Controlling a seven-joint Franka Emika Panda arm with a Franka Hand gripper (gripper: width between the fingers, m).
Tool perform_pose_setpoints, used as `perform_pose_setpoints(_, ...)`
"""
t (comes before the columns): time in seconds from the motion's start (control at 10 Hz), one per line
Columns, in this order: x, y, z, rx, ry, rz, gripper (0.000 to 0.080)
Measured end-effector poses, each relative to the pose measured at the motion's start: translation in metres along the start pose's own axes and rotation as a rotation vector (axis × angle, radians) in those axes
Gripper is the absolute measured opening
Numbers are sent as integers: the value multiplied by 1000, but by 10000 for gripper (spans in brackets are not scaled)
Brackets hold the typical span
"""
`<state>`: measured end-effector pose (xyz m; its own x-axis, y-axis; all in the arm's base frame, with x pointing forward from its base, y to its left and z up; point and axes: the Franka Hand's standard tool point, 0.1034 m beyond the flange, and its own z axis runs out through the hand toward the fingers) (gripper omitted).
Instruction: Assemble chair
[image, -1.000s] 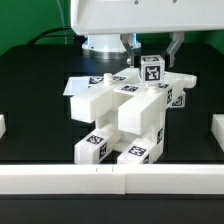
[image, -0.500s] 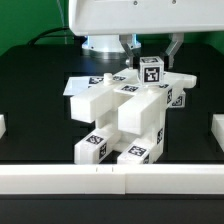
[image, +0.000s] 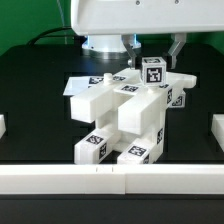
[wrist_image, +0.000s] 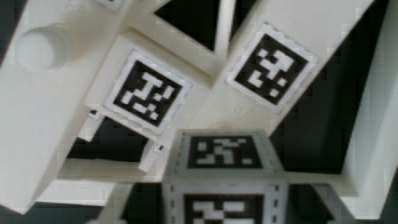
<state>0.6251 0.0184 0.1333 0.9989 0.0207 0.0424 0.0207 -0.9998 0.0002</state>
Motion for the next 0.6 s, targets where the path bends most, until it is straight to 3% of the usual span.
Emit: perform_pose_setpoints(0.6, 2, -4, 0, -8, 50, 4, 285)
